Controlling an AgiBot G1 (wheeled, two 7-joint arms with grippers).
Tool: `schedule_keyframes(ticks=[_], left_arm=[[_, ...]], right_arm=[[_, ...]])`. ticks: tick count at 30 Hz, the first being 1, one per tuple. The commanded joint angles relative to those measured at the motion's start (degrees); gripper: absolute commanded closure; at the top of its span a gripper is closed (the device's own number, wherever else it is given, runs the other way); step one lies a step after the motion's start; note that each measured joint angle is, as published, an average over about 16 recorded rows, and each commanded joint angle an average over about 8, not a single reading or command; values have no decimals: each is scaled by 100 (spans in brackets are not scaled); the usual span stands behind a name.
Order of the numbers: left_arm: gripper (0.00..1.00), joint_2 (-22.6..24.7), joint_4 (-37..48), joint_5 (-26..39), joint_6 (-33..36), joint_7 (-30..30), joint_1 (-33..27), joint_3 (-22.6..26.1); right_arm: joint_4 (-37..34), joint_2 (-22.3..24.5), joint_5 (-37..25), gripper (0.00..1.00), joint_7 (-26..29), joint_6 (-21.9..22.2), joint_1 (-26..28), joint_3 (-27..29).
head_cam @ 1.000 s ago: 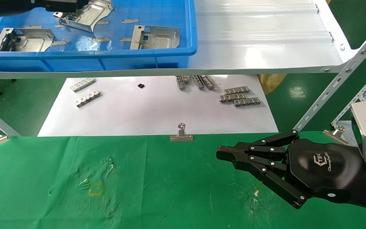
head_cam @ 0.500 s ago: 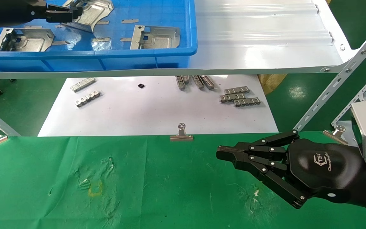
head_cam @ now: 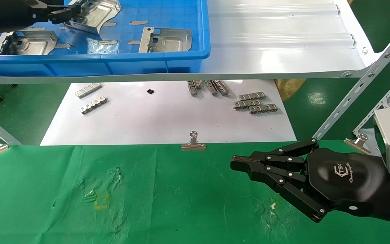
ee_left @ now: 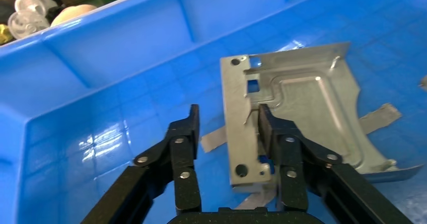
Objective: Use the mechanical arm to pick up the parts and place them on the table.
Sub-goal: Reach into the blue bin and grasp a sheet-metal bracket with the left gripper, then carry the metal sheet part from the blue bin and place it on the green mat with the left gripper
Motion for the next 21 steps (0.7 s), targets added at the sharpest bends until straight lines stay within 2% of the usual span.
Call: schedule_keyframes(ticks=[1, 5, 6, 7, 13, 14, 15, 21], left_arm=[[100, 3, 16, -8, -63, -7, 13, -6], [100, 15, 18, -21, -131, -13, 30, -15], [100, 17, 18, -25, -140, -15, 33, -17], [100, 20, 17, -30, -146, -17, 37, -21], [100, 20, -41, -102, -18, 4, 39, -71], [100, 11, -65, -125, 51, 18, 32, -87], [100, -2, -93, -151, 139, 37, 21, -104], [100, -206, -302, -365, 1075, 227, -77, -242]], right_arm=[[0, 0, 0, 100, 0, 0, 0, 0], [0, 0, 0, 100, 0, 0, 0, 0], [0, 0, 0, 98, 0, 0, 0, 0], [0, 0, 0, 92, 0, 0, 0, 0], [0, 0, 0, 17, 0, 0, 0, 0], [0, 0, 0, 6, 0, 0, 0, 0], [0, 0, 0, 0, 0, 0, 0, 0], [0, 0, 0, 0, 0, 0, 0, 0]])
